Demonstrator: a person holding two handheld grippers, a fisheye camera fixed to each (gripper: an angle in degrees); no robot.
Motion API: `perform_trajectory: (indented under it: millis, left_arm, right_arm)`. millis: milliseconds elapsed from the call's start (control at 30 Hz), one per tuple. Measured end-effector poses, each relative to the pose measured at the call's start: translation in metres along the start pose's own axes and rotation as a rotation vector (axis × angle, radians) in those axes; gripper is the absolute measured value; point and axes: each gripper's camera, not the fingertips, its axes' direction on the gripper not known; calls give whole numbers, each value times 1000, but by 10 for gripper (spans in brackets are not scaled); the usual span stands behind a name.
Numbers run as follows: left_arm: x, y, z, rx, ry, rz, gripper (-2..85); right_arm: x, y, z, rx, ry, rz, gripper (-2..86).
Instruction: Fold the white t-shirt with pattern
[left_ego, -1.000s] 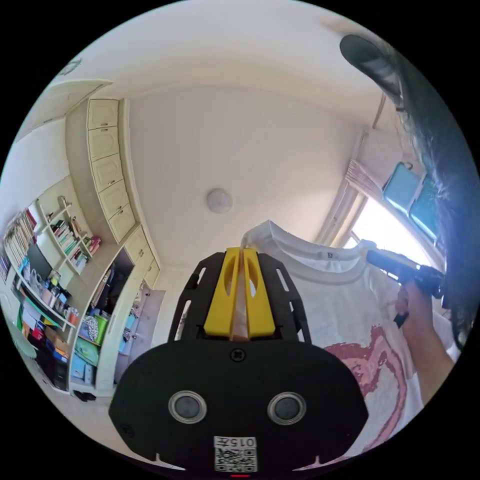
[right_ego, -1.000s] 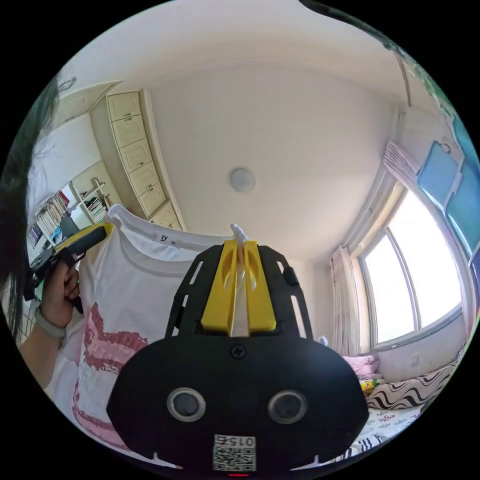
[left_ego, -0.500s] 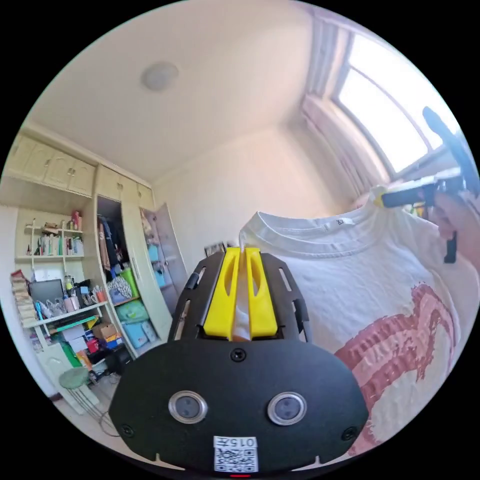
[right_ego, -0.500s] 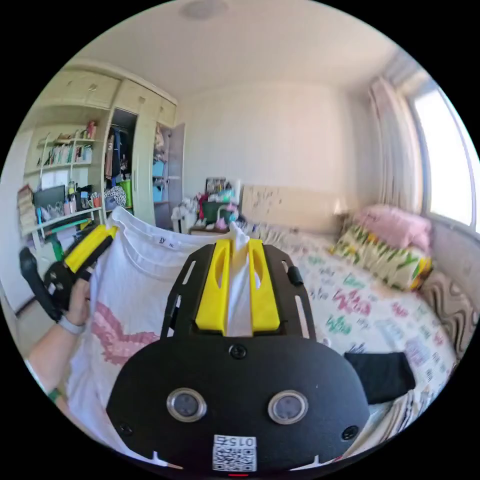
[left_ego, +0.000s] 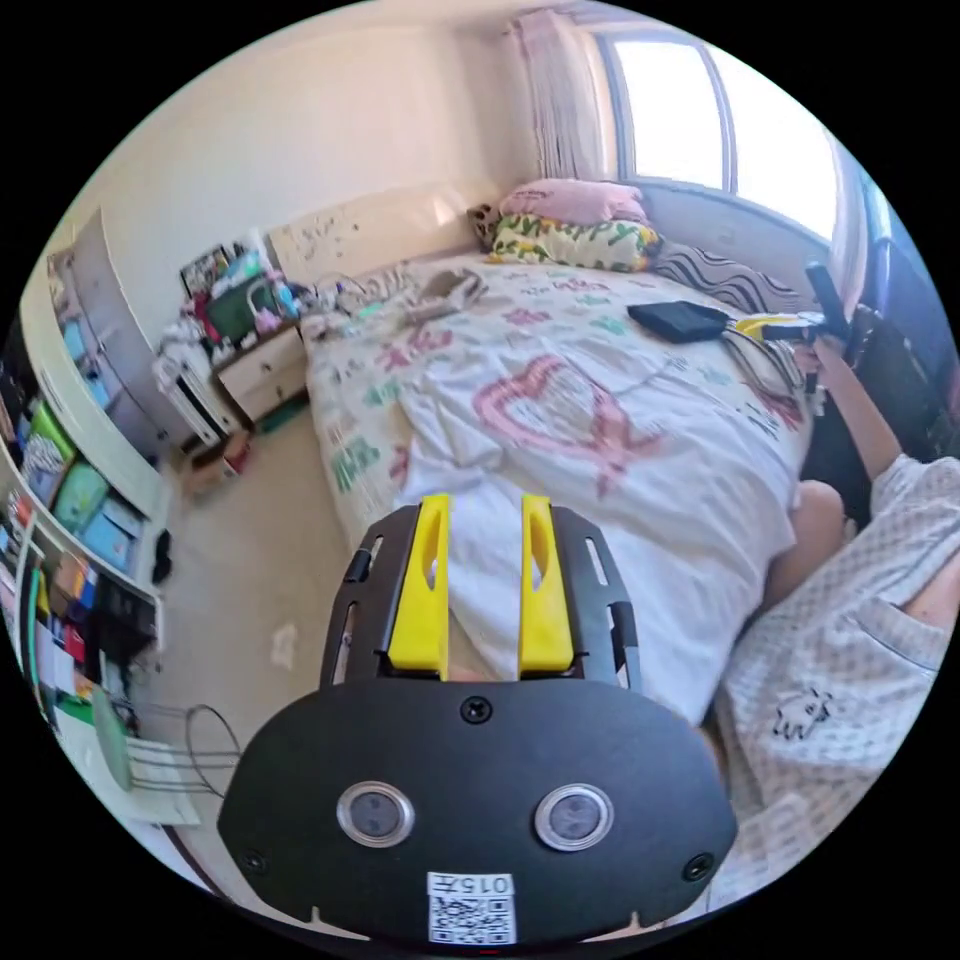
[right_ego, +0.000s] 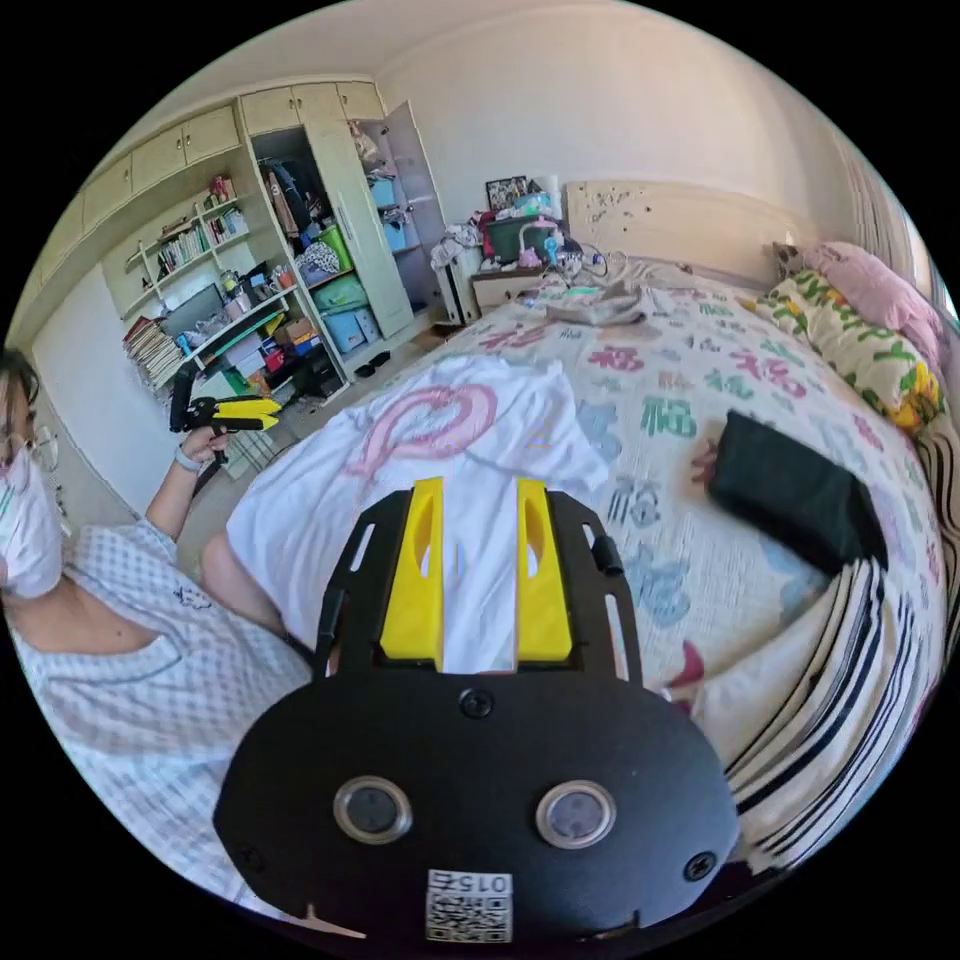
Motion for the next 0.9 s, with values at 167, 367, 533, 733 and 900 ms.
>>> perform_trajectory:
  millis: [167, 367, 533, 733, 900]
  left_arm:
    - [-12, 68, 5, -153, 188, -104, 120]
    - [-23, 53, 34, -169, 280, -130, 114]
    - [-51, 44, 32, -85, 385, -201, 21]
    - [-65, 44, -34, 86, 311, -170, 2]
    - [-77, 59, -52, 14, 271, -157, 2]
  right_arm:
    - [0, 56, 48, -274, -109, 42, 126]
    - [-7, 42, 86, -359, -23, 15, 99]
    - [-4, 33, 90, -349, 31, 14, -1]
    - [16, 35, 49, -184, 79, 97, -9]
    - [13, 35, 42, -210, 117, 68, -9]
